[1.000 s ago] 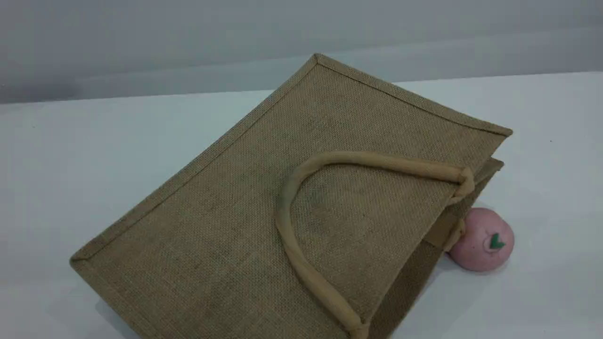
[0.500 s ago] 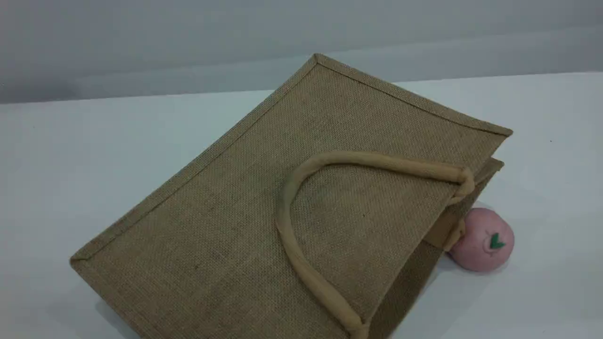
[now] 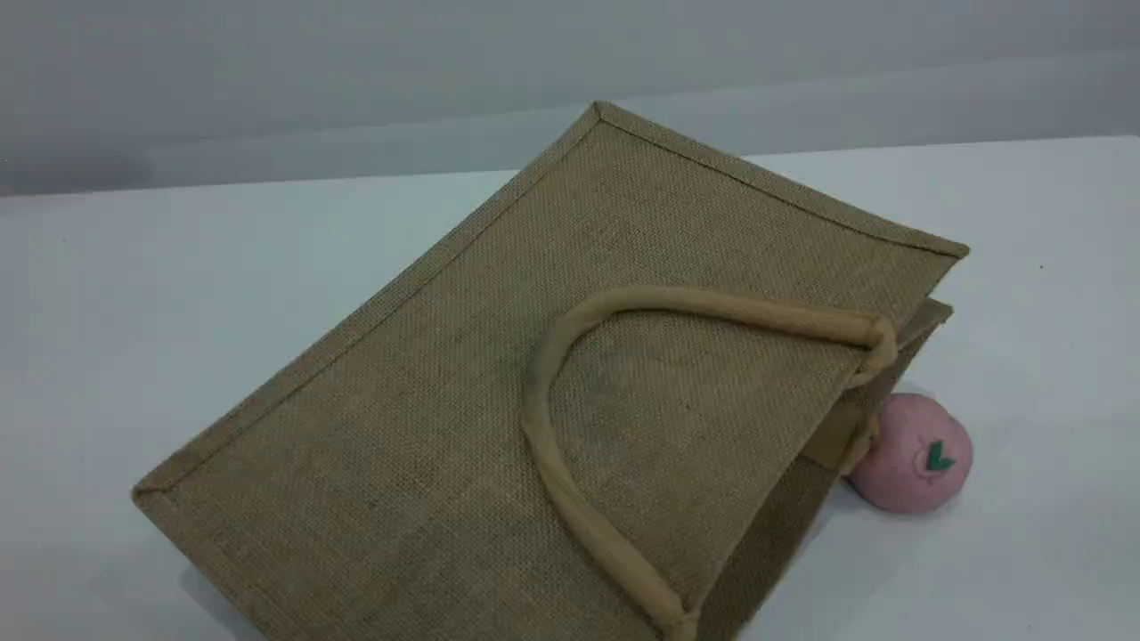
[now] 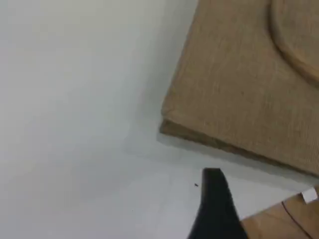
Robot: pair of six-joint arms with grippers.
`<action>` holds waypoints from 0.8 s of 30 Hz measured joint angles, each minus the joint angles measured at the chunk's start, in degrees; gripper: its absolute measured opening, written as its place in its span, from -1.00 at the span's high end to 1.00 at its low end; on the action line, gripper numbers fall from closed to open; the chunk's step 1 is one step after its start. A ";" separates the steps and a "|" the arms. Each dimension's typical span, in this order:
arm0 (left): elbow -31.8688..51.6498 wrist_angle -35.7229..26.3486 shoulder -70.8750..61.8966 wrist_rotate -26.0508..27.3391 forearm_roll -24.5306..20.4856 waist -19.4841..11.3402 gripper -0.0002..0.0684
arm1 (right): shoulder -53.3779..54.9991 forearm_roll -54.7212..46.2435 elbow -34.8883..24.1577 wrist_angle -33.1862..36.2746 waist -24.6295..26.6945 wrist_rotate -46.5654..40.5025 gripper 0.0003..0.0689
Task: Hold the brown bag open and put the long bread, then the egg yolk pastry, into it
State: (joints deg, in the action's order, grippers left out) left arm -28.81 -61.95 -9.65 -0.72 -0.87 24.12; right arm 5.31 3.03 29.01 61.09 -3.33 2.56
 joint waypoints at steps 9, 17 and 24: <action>0.00 0.00 0.50 0.00 0.00 0.00 -0.26 | -5.43 0.04 0.00 0.07 0.01 -0.12 -0.38; 0.00 0.05 0.66 0.12 0.00 -1.69 -0.26 | -5.31 0.04 0.00 0.02 -0.05 -0.06 -0.38; 0.00 0.05 0.66 0.01 0.00 -13.69 -0.26 | -5.31 0.04 0.00 -0.08 -0.05 0.00 -0.38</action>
State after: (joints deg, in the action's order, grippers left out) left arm -28.81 -61.90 -8.99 -0.71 -0.87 10.43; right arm 0.00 3.07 29.01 61.01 -3.37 2.56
